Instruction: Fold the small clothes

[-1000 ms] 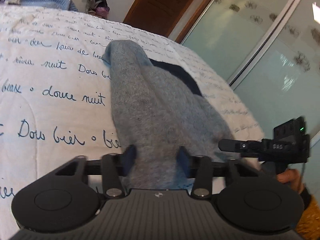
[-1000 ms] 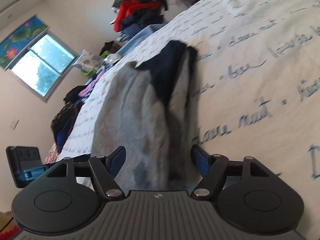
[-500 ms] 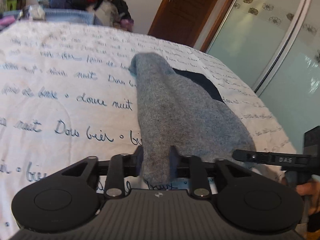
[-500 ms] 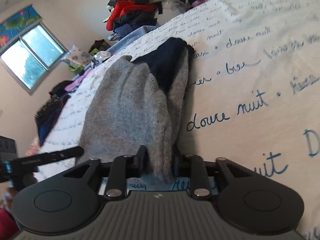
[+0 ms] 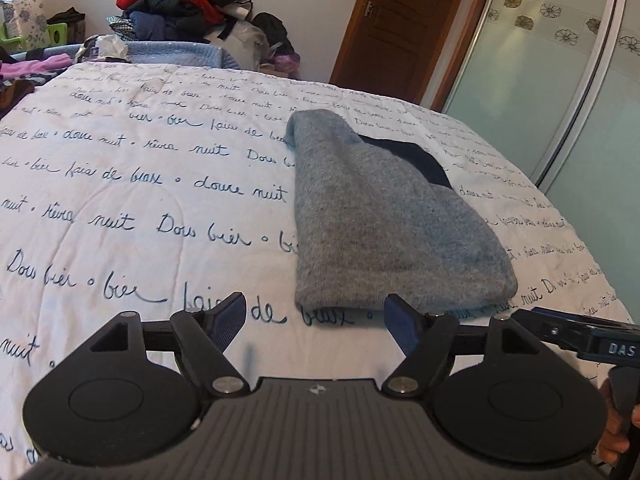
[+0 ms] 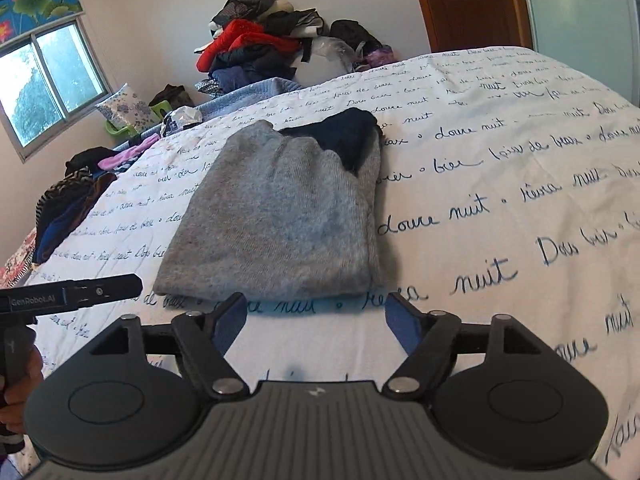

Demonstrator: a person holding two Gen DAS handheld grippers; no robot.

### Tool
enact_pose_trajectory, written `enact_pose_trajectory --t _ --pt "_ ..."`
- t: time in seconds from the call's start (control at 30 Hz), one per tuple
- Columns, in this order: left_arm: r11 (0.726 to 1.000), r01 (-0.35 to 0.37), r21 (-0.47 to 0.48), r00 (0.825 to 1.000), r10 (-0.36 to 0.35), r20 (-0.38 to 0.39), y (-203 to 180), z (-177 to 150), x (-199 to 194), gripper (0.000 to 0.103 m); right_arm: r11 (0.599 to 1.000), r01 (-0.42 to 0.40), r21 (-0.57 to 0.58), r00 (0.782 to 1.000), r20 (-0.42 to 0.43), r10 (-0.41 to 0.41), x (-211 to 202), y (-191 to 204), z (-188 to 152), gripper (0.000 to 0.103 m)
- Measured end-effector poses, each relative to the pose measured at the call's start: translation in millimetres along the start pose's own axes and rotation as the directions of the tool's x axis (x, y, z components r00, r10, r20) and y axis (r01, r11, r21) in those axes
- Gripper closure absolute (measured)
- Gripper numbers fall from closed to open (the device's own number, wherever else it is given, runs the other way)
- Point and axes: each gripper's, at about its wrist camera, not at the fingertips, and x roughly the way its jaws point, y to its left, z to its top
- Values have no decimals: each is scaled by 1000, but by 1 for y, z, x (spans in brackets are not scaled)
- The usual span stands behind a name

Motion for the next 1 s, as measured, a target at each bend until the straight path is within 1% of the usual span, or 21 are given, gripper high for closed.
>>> enact_pose_trajectory --t 0.07,0.17,0.23,0.33,0.4,0.5,0.63,0.8,1.0 --pt "1000 -10 -4 1000 10 -3 1 -2 -3 27 1000 -10 1 1000 -3 10 -5 4 -4 24" --pt "1000 -24 -3 1000 24 -9 1 -6 -6 26 1000 -15 -1 1000 -19 15 -10 13 -10 18" --pt "999 -40 -2 999 40 -6 1 -9 -9 25 1000 -17 -8 999 -30 17 -14 20 -14 17" --pt "998 -69 0 998 69 -2 0 -13 -14 19 1000 -7 7 999 -47 7 -19 28 -21 15" --pt "997 -79 1 997 79 5 -1 -17 -19 15 999 13 30 998 -57 -11 -22 33 -25 14" --pt "995 -97 5 995 97 8 -1 -23 -23 12 998 50 31 997 -54 -49 -28 43 -32 14" --pt "992 -123 -1 992 123 -5 -2 -30 -26 12 997 76 1 997 -30 -76 -33 56 -41 6" --pt "991 -134 -5 991 134 -6 -3 -37 -33 12 988 147 -50 989 -19 -148 -34 68 -50 6" --pt "990 -142 -20 990 142 -6 -4 -43 -38 12 984 169 -55 986 6 -169 -43 73 -56 6"
